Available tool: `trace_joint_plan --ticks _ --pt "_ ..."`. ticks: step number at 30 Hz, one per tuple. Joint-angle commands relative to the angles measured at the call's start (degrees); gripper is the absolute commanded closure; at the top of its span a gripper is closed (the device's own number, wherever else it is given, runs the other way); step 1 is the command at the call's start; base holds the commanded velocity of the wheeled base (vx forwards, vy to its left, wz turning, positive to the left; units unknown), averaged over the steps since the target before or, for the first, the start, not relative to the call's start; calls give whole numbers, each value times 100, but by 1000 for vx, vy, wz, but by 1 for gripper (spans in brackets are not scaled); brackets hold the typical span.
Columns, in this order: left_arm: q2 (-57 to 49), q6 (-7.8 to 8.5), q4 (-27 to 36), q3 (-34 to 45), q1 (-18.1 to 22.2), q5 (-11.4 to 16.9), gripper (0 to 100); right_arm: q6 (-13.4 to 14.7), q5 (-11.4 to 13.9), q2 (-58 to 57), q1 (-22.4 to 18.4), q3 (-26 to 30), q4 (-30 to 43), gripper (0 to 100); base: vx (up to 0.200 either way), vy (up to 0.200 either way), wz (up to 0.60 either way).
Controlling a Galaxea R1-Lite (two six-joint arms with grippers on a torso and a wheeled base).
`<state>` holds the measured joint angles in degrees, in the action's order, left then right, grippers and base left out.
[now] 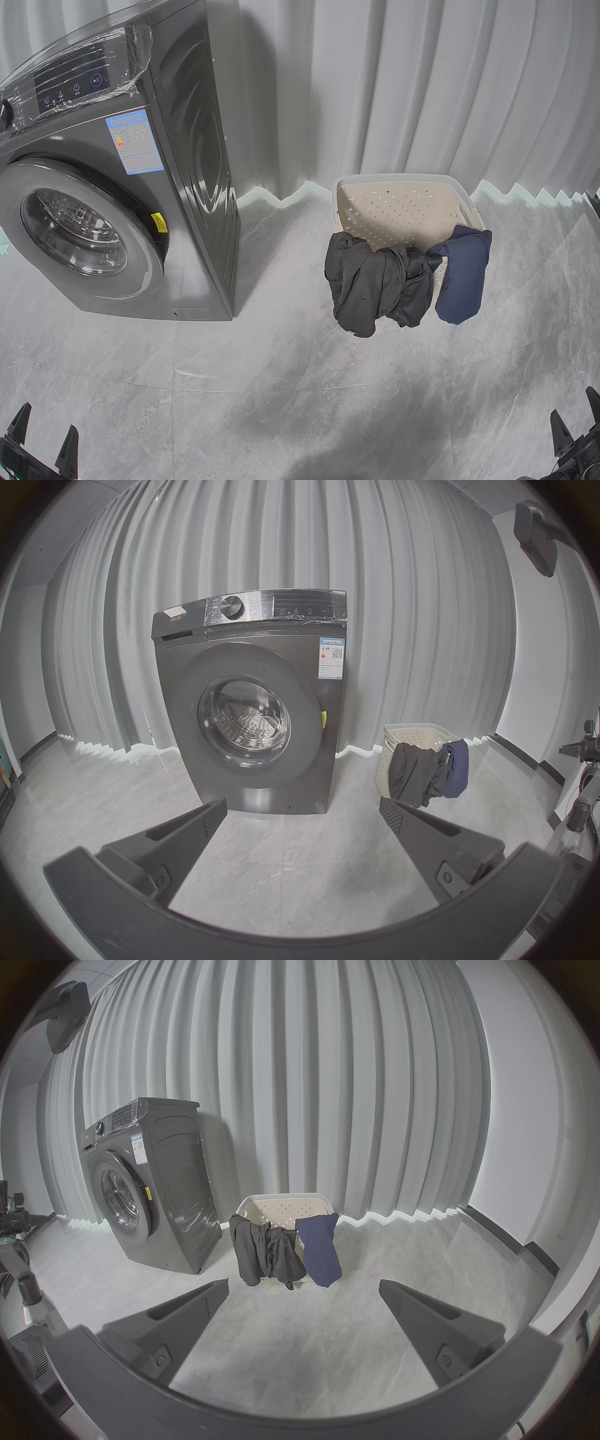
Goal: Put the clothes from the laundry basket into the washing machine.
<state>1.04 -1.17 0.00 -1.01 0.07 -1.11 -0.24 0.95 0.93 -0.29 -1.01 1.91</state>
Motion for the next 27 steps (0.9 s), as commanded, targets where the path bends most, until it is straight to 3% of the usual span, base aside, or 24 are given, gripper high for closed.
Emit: trace_joint_plan --ticks 1,23,27 --pt "-95 -6 0 101 1 -3 0 -2 2 -49 3 31 2 0 0 0 0" --pt "-95 3 0 101 1 14 0 -2 2 -49 3 31 2 0 0 -191 0" --pt "-95 3 0 92 1 14 0 -2 2 -49 3 31 2 0 0 0 0"
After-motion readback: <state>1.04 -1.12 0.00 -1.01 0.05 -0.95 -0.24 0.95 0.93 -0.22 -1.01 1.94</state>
